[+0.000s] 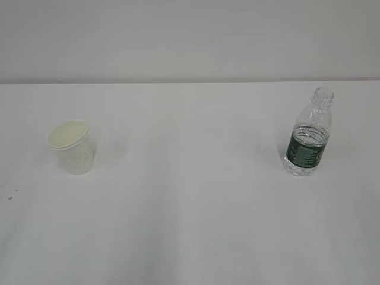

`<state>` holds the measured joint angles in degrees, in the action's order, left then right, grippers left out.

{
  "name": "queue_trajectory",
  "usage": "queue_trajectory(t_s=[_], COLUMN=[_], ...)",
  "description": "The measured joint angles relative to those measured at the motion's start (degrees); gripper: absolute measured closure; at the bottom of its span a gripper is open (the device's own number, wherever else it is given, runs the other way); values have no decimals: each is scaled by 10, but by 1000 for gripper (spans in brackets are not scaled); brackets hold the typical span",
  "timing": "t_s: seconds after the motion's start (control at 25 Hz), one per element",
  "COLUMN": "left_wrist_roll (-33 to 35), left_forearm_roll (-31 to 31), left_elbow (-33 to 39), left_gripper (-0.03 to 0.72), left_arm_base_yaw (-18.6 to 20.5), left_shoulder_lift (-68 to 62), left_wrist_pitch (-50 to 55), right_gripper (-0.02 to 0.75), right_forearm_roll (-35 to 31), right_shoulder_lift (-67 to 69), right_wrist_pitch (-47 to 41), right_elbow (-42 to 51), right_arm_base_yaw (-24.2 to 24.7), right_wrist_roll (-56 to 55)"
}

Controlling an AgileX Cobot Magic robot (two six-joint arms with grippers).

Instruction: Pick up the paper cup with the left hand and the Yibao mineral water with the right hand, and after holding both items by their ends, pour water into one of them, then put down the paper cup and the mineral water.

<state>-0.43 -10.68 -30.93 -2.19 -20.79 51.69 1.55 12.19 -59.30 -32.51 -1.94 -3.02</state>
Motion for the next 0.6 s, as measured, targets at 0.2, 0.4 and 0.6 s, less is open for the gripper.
queue_trajectory(t_s=[0.2,0.4,0.6], left_wrist_roll=[4,14,17], left_forearm_roll=[0,0,0], left_elbow=[0,0,5], left_gripper=[169,169,169], left_arm_base_yaw=[0,0,0], left_shoulder_lift=[-23,-29,-37], left_wrist_pitch=[-49,-81,-109], right_gripper=[201,201,201], right_forearm_roll=[-16,-16,-26], right_shoulder_lift=[17,23,23], right_wrist_pitch=[45,81,120], right_elbow=[0,4,52], right_arm_base_yaw=[0,0,0], right_wrist_roll=[17,33,37])
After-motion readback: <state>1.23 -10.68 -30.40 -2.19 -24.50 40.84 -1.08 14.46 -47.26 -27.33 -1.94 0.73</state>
